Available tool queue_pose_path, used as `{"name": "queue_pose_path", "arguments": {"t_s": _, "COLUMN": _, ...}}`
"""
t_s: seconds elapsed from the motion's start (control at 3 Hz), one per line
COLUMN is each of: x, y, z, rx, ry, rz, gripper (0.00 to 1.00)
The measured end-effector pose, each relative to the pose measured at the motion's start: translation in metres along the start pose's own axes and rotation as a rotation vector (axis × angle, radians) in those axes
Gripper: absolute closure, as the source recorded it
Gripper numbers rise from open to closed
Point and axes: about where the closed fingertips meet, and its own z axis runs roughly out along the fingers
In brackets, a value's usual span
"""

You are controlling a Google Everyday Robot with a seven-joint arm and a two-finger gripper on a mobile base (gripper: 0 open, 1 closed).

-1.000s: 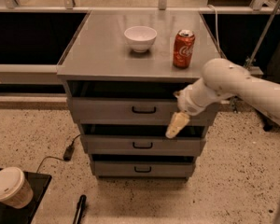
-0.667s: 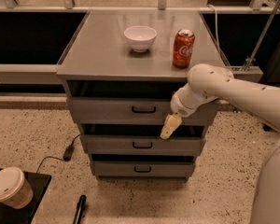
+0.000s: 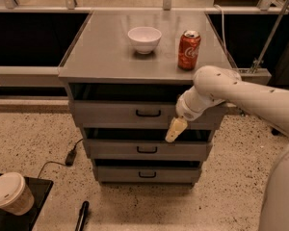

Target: Open top drawer

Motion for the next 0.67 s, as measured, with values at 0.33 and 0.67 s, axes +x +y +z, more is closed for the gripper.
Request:
{"name": "queue_pose_path", "arguments": {"t_s": 0.33, "x": 0.0000, "y": 0.0000, "z": 0.0000, "rx": 0.000, "ry": 0.000, "rz": 0.000, "gripper": 0.28}}
{"name": "queue_pose_path", "arguments": {"t_s": 0.67, "x": 0.0000, "y": 0.0000, "z": 0.0001, "rx": 0.000, "ry": 0.000, "rz": 0.000, "gripper": 0.51}}
